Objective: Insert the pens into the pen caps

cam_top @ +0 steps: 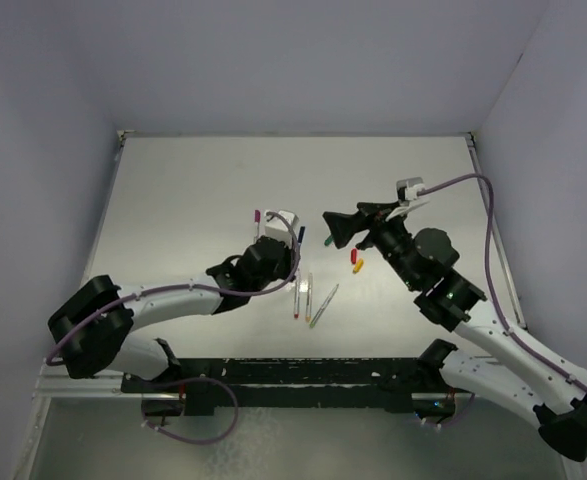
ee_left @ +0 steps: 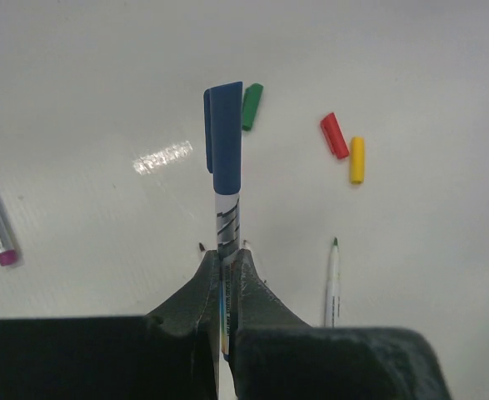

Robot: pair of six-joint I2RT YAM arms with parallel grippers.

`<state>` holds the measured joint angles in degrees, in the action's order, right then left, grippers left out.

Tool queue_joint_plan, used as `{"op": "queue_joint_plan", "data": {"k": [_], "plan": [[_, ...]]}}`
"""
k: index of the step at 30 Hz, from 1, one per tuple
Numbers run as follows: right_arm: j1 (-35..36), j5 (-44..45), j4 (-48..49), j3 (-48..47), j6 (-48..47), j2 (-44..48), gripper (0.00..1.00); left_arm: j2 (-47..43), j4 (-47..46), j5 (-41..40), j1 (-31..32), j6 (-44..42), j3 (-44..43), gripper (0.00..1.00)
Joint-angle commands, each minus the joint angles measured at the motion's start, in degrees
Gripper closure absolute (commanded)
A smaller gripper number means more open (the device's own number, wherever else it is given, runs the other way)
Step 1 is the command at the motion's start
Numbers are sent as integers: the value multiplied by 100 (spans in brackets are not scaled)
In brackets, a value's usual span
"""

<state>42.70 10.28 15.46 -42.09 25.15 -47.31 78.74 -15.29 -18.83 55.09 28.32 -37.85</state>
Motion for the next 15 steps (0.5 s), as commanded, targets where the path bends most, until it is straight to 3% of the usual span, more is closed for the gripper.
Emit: {"op": "queue_joint_plan", "data": {"k": [1,8,15], "plan": [[4,898,-461,66,-67,290,4,253,495,-230,-484,61,-705,100],[-2,1442,-1249,270,179,362,3,1256,1644,-461,-1152,75,-1821,100],[2,1794,-1815,341,400,347,2,2242,2368,-682,-1386,162,-2625,100]]}}
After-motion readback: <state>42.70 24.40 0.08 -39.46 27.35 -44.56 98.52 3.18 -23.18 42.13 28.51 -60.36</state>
